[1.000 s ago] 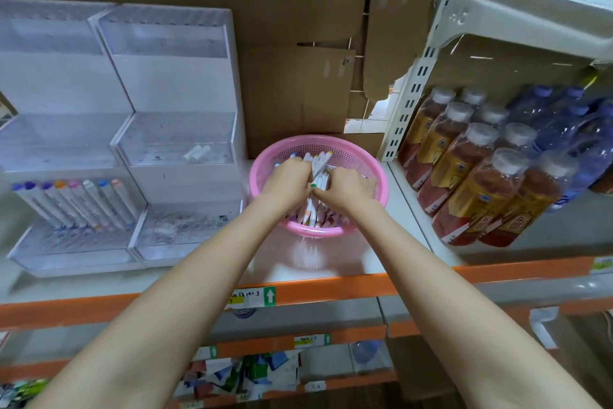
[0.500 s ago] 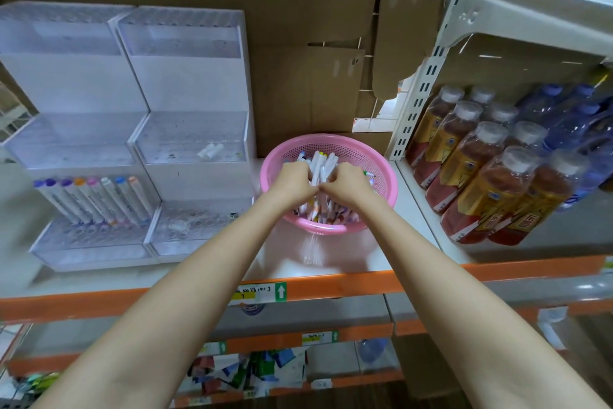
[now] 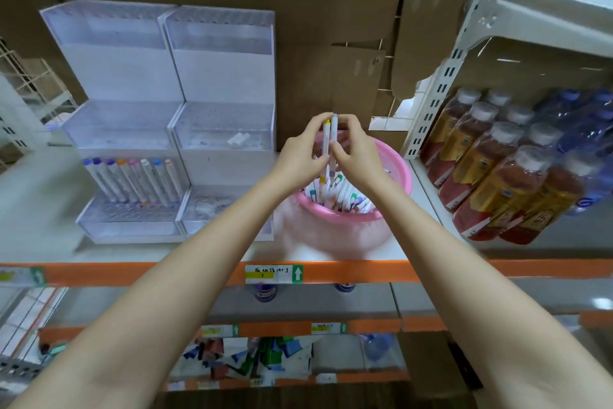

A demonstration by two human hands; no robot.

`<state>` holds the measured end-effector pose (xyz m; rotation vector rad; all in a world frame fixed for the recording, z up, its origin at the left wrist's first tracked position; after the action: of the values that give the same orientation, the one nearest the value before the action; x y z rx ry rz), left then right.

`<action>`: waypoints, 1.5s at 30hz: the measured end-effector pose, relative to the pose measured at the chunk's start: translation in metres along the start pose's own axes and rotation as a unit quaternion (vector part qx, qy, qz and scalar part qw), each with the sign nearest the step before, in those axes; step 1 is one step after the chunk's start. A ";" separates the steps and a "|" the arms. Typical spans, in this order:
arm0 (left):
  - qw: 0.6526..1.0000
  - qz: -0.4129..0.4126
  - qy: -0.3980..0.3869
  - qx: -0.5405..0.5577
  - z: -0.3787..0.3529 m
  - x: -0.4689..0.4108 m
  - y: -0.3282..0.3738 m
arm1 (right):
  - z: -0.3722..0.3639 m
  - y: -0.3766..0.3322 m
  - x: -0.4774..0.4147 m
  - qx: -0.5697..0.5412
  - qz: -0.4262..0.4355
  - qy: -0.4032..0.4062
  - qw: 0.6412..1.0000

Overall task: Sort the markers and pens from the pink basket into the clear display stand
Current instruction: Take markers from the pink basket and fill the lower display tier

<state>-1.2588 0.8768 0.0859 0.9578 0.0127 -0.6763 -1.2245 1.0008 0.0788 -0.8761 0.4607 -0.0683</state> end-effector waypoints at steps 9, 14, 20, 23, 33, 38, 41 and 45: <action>0.996 -0.060 0.067 -0.024 0.075 0.053 -0.019 | -0.049 -0.065 0.007 -0.039 0.103 0.031 0.993; 0.993 -0.014 0.102 -0.059 0.127 0.088 -0.061 | -0.098 -0.101 0.013 -0.027 0.111 -0.003 0.993; 0.988 0.001 0.138 -0.074 0.187 0.111 -0.108 | -0.160 -0.147 0.019 -0.038 0.109 -0.029 0.993; 0.983 -0.015 0.157 -0.095 0.214 0.120 -0.126 | -0.188 -0.166 0.020 -0.034 0.114 -0.017 0.993; 0.979 -0.032 0.188 -0.070 0.270 0.144 -0.176 | -0.258 -0.190 0.030 -0.043 0.072 0.023 0.996; 0.978 -0.048 0.199 -0.045 0.279 0.144 -0.188 | -0.274 -0.201 0.033 -0.044 0.064 0.063 0.995; 0.978 -0.051 0.197 -0.037 0.278 0.143 -0.194 | -0.278 -0.206 0.033 -0.044 0.065 0.075 0.994; 0.979 -0.070 0.187 -0.043 0.274 0.142 -0.199 | -0.284 -0.206 0.036 -0.040 0.070 0.079 0.994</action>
<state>-1.3290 0.5176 0.0566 0.9950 0.4416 -0.6110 -1.2839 0.6536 0.0658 -0.9184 0.6765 0.0104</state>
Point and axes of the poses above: each hand's wrist, its own x-axis away from the middle knuckle, its own z-axis out of the back of the hand, y = z × x, the point moved 2 cm from there along -x, towards the middle knuckle
